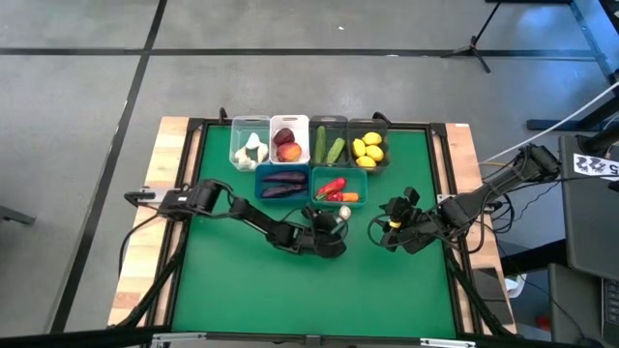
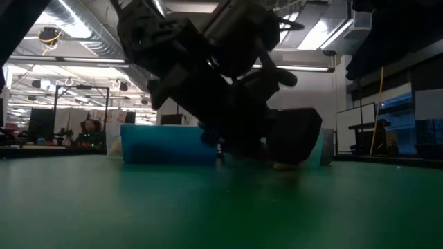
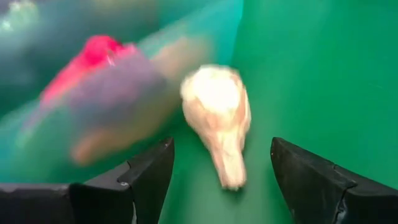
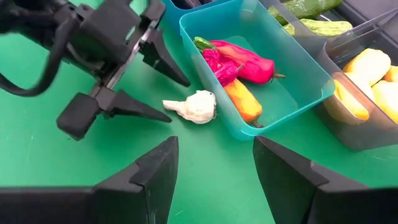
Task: Sort produce into baskets
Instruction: Put the garlic into the transparent bin
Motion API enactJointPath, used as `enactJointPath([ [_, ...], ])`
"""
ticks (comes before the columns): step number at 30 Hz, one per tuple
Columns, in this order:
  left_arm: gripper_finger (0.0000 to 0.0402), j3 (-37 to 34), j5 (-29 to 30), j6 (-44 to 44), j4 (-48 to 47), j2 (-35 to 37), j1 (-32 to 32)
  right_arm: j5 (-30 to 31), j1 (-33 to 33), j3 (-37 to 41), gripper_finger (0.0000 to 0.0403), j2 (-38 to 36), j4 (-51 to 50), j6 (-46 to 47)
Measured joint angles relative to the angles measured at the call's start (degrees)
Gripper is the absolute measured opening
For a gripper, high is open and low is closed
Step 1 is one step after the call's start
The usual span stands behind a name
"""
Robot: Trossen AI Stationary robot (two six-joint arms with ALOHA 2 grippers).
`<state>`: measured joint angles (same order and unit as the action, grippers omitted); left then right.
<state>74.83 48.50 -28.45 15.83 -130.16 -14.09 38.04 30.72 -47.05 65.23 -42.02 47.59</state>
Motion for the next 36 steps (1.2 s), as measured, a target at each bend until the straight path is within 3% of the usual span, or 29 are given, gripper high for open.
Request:
enactJointPath([
  [9,0.0255,0.02,-1.3,-2.07,0.23,-1.78,0.13,0.02,0.0,0.0,0.0209,0.0,0.04,-1.05],
  [25,0.0055,0.04,-1.63,-2.86,-0.13,-1.8,0.11,0.02,0.0,0.0,0.0209,0.0,0.04,-1.07],
  [31,0.0015,0.02,-1.25,-2.74,-0.26,-1.81,-0.51,0.01,0.0,0.0,0.0209,0.0,0.04,-1.06],
  [36,0.0008,-0.2,-2.44,-1.28,-0.53,-0.33,-2.67,-0.09,0.0,0.0,0.0209,0.0,-0.02,-1.05],
])
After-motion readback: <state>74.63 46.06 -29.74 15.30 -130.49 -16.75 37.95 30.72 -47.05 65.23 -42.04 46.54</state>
